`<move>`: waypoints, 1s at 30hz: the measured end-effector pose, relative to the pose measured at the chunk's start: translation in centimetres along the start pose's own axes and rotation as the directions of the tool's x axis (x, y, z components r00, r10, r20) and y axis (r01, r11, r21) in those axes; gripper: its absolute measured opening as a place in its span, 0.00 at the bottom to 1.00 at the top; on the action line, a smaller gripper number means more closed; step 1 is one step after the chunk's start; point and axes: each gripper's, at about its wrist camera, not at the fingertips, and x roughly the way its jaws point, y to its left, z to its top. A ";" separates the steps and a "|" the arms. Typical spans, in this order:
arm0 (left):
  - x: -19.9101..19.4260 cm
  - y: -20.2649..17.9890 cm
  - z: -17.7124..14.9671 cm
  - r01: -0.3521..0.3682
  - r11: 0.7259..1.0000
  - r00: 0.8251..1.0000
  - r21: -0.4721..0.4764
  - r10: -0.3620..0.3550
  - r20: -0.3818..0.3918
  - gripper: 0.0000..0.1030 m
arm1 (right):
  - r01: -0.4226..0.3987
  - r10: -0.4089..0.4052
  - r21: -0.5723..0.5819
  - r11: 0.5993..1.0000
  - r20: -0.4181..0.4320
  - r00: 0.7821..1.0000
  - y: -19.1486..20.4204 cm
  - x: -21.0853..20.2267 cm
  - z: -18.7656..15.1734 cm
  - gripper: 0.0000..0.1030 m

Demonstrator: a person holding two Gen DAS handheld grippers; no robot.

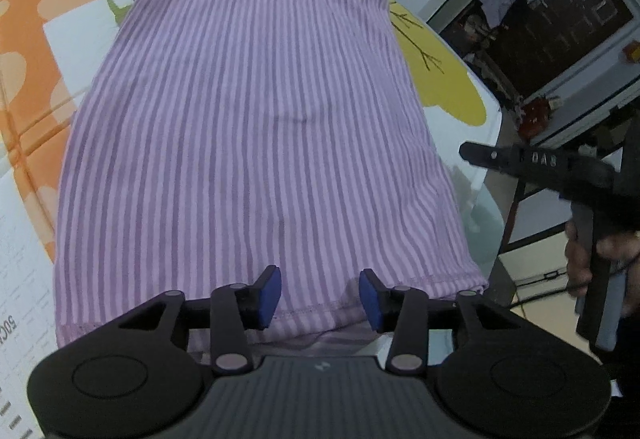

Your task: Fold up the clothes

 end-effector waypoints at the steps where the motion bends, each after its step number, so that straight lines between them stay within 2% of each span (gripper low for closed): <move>1: -0.1 -0.1 -0.1 0.004 1.000 1.000 -0.007 -0.004 0.004 0.48 | -0.006 0.006 -0.010 1.000 0.004 1.000 0.0 -0.2 -0.2 0.14; 6: -0.5 -0.5 -0.7 0.029 0.998 0.999 -0.058 -0.027 0.027 0.49 | -0.118 0.119 -0.093 0.989 0.006 0.993 0.9 -1.9 -1.7 0.29; 11: -1.1 -0.8 -1.6 0.044 0.993 0.998 -0.109 -0.039 0.053 0.52 | -0.227 0.225 -0.277 0.934 -0.038 0.974 2.5 -3.7 -3.7 0.30; 14: -1.3 -1.0 -2.1 0.043 0.988 0.997 -0.152 -0.034 0.064 0.53 | -0.283 0.274 -0.394 0.875 -0.079 0.958 3.8 -4.8 -4.6 0.31; 16: -1.4 -1.1 -2.4 0.038 0.980 0.997 -0.194 -0.025 0.071 0.53 | -0.309 0.298 -0.488 0.816 -0.103 0.949 4.9 -5.5 -5.3 0.33; 18: -1.5 -1.1 -2.8 0.050 0.968 0.996 -0.245 -0.031 0.082 0.54 | -0.327 0.313 -0.575 0.749 -0.128 0.941 6.1 -6.2 -6.0 0.39; 21: -1.5 -1.6 -3.5 0.044 0.950 0.995 -0.309 -0.015 0.095 0.58 | -0.334 0.325 -0.685 0.648 -0.148 0.934 7.5 -6.8 -6.8 0.39; 23: -1.3 -2.0 -4.0 0.034 0.935 0.995 -0.352 0.001 0.099 0.59 | -0.342 0.342 -0.720 0.604 -0.154 0.927 8.0 -6.9 -6.6 0.39; 25: -1.0 -2.3 -4.5 0.035 0.914 0.994 -0.404 0.010 0.108 0.59 | -0.354 0.354 -0.721 0.596 -0.159 0.922 8.0 -6.3 -5.8 0.35; 28: -0.5 -2.8 -5.1 0.032 0.879 0.992 -0.475 0.032 0.126 0.59 | -0.379 0.377 -0.695 0.611 -0.165 0.911 7.2 -5.1 -3.8 0.30; 30: -0.2 -3.2 -5.4 0.024 0.850 0.988 -0.526 0.061 0.144 0.59 | -0.399 0.397 -0.687 0.607 -0.173 0.901 6.6 -4.2 -2.4 0.24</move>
